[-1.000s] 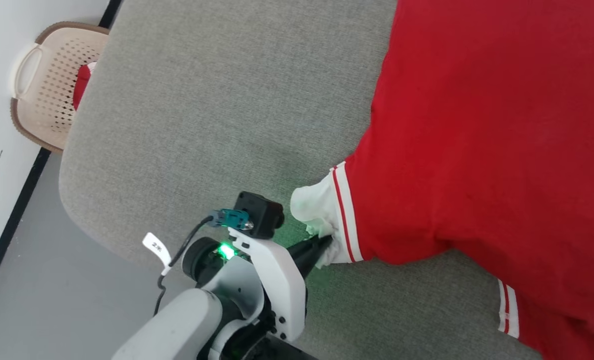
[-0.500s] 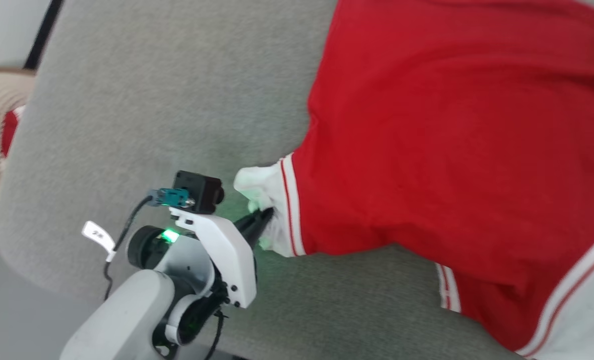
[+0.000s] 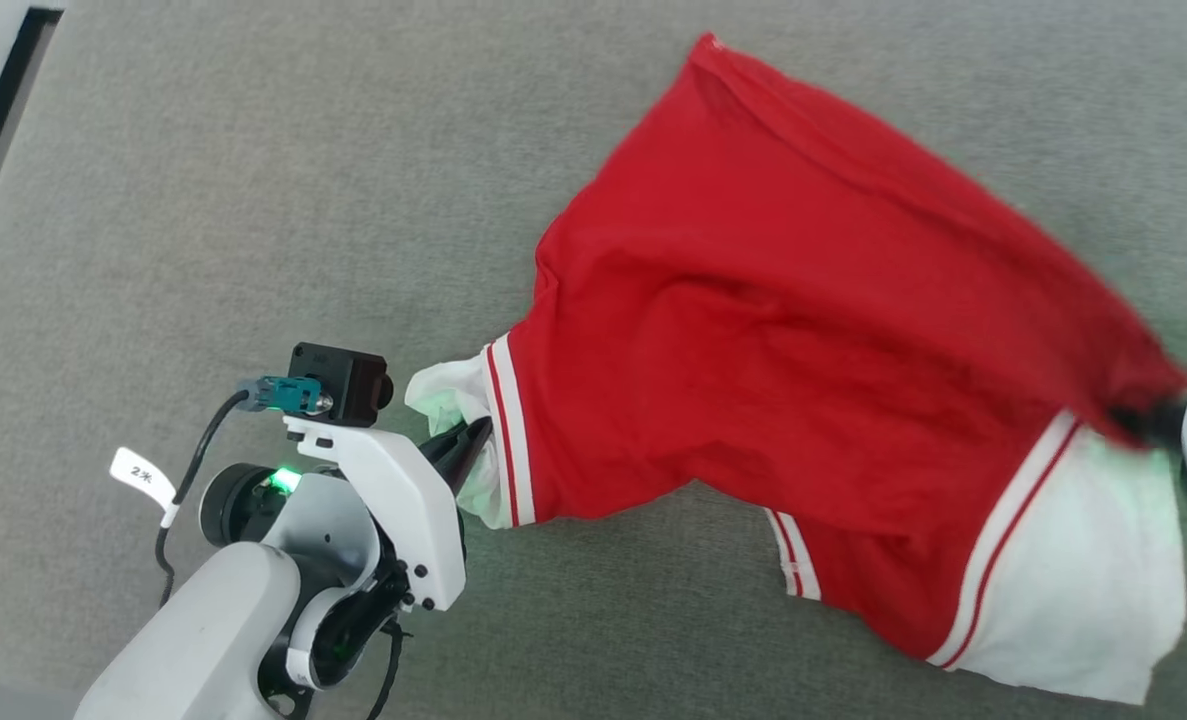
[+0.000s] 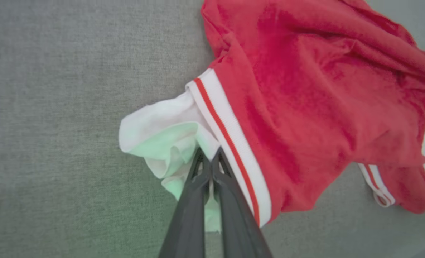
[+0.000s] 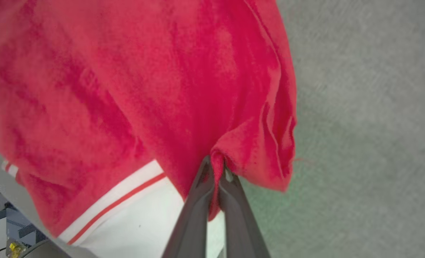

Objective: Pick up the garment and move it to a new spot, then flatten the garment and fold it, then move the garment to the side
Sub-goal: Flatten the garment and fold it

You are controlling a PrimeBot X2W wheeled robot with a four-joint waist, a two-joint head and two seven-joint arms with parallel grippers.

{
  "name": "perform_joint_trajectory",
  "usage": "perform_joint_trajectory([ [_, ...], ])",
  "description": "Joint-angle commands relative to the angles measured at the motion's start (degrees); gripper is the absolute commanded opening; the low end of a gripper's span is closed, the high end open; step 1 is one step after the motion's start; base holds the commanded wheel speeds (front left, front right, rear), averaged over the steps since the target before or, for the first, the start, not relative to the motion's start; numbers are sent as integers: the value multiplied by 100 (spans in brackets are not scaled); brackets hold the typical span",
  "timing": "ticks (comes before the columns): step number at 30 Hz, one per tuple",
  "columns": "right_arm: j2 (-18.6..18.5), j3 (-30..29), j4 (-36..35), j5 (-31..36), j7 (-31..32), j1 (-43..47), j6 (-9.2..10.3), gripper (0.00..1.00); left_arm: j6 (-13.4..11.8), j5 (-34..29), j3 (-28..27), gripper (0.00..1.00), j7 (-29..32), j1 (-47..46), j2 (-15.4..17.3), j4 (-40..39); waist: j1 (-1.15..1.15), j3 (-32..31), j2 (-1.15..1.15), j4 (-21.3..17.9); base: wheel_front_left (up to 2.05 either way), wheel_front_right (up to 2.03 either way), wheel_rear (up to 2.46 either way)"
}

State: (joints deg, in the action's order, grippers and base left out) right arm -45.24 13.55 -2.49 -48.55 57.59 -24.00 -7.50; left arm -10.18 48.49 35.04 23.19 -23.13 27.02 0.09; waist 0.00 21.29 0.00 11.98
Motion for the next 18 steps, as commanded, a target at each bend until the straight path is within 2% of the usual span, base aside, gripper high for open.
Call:
perform_joint_trajectory([
  [1, 87, -179, -212, 5, 55, 347, 2, 0, -40, 5, -22, 0, 2, 71, 18, -27, 0, -52, 0, -69, 0, 0, 0],
  [7, 791, -1137, -1112, 327, 353, 1939, 2, 0, -56, 13, -18, 0, 19, 76, 24, -96, 0, -39, 0, -88, 0, 0, 0],
  [10, 1239, -1354, -1192, 666, 341, 2449, 2, 0, -81, 12, -28, 0, 2, 49, 16, -119, 0, 19, 0, -89, 0, 0, 0],
  [12, 1551, -1422, -975, 896, 146, 2569, 2, 0, -81, 9, -22, 0, -8, 14, -9, -115, 0, 54, 0, -87, 0, 0, 0],
  [13, 1593, -1411, -848, 1088, 48, 2581, 5, 16, -76, 17, -20, 0, -11, -4, -21, -107, 0, 68, 0, -85, 0, 0, 0],
  [14, 1593, -1411, -848, 1088, 48, 2581, 5, 16, -76, 17, -20, 0, -11, -4, -21, -107, 0, 68, 0, -85, 0, 0, 0],
  [15, 1705, -1426, -721, 1176, -70, 2556, 17, 99, -70, 21, -18, 0, -15, -17, -20, -96, 0, 75, 0, -85, 0, 0, 0],
  [18, 1830, -1428, -690, 1317, -216, 2432, 18, 100, -58, 28, -22, 0, -35, -40, -33, -69, 0, 74, 0, -80, 0, 0, 0],
])
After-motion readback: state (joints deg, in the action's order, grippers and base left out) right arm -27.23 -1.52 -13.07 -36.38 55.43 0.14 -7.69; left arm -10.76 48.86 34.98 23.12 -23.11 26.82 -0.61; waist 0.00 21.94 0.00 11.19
